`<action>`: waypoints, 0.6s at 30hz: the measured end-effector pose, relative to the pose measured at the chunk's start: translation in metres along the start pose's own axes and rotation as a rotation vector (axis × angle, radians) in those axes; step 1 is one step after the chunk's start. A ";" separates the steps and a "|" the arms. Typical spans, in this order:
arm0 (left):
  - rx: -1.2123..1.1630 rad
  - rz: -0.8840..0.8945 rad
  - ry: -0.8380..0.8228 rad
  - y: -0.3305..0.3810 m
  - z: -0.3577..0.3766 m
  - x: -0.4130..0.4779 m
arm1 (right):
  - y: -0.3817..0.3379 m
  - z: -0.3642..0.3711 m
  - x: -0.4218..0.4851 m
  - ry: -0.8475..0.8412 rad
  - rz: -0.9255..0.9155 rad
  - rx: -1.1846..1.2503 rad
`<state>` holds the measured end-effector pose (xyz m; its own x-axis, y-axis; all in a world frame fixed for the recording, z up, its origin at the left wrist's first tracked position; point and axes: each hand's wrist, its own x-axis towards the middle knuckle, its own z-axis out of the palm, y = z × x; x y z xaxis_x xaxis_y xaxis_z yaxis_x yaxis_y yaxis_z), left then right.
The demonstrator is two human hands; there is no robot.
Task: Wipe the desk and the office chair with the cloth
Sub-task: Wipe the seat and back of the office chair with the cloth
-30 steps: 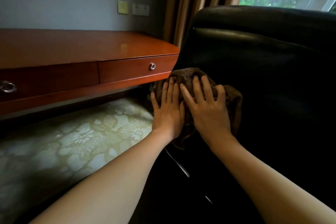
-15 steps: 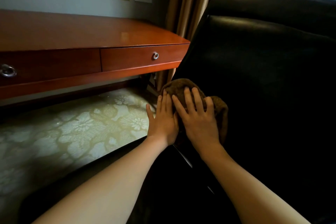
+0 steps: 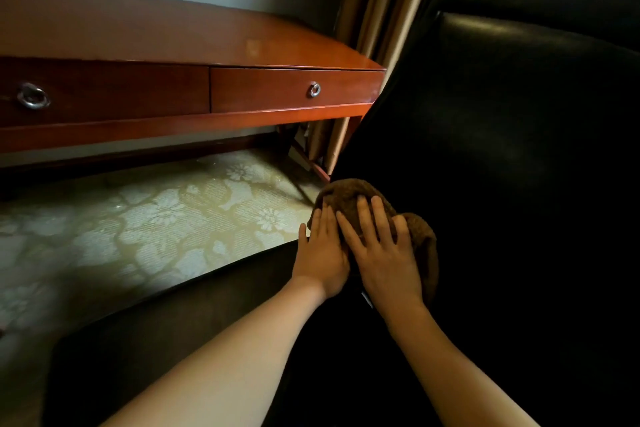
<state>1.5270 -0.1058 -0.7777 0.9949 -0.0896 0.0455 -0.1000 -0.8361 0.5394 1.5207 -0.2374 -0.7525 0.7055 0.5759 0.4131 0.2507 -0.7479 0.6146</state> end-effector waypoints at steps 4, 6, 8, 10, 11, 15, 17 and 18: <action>-0.031 -0.007 -0.038 -0.005 0.009 -0.005 | -0.007 0.000 -0.009 -0.020 -0.007 0.003; 0.006 0.010 -0.068 -0.009 0.012 -0.009 | -0.009 0.002 -0.015 -0.031 -0.017 -0.004; 0.049 0.029 -0.107 -0.011 0.014 -0.014 | -0.011 0.004 -0.023 -0.072 -0.031 -0.015; 0.075 0.042 -0.136 -0.012 0.016 -0.018 | -0.012 0.003 -0.032 -0.123 -0.038 -0.031; 0.081 0.044 -0.145 -0.011 0.017 -0.020 | -0.012 0.002 -0.036 -0.145 -0.043 -0.046; 0.111 0.060 -0.156 -0.012 0.025 -0.027 | -0.012 -0.003 -0.049 -0.228 -0.045 -0.085; 0.120 0.073 -0.166 -0.011 0.028 -0.031 | -0.012 -0.004 -0.055 -0.240 -0.064 -0.113; 0.124 0.083 -0.167 -0.011 0.029 -0.032 | -0.012 -0.004 -0.059 -0.246 -0.080 -0.113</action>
<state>1.4958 -0.1096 -0.8090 0.9688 -0.2402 -0.0603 -0.1917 -0.8815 0.4316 1.4735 -0.2616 -0.7815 0.8296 0.5240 0.1931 0.2462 -0.6536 0.7156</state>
